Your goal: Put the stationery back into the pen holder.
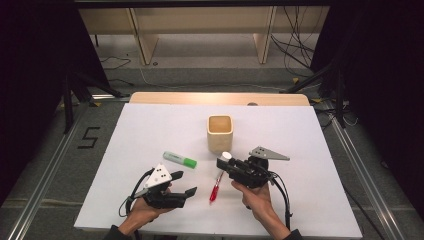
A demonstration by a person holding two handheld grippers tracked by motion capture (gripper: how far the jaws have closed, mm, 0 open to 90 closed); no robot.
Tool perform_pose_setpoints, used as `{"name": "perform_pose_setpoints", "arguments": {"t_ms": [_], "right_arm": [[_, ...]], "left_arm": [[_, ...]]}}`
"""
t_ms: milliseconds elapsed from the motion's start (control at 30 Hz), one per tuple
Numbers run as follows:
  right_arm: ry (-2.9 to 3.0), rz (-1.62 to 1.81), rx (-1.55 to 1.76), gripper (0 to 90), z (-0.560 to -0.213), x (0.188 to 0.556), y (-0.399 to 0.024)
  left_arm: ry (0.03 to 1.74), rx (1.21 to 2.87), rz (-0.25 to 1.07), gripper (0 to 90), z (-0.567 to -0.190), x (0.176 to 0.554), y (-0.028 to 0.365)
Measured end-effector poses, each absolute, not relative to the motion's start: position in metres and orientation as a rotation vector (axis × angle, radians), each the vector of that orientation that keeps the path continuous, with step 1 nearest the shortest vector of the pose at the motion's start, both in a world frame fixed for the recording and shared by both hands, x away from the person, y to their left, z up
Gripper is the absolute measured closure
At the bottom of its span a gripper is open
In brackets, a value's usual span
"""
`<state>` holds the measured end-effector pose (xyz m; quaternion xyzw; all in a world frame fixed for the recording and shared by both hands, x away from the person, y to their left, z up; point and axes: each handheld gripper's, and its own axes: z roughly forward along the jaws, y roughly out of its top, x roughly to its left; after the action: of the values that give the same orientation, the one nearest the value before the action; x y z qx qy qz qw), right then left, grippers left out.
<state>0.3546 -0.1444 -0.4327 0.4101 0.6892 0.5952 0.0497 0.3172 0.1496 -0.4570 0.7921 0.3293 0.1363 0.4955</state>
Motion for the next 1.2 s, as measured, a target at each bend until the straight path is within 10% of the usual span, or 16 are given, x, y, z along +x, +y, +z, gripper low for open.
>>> {"name": "perform_pose_setpoints", "arguments": {"t_ms": [1200], "right_arm": [[2.027, 1.679, 1.229, 67.5, -0.376, 0.421, -0.149]], "left_arm": [[0.910, 1.864, 0.396, 24.3, -0.467, 0.305, 0.186]]}}
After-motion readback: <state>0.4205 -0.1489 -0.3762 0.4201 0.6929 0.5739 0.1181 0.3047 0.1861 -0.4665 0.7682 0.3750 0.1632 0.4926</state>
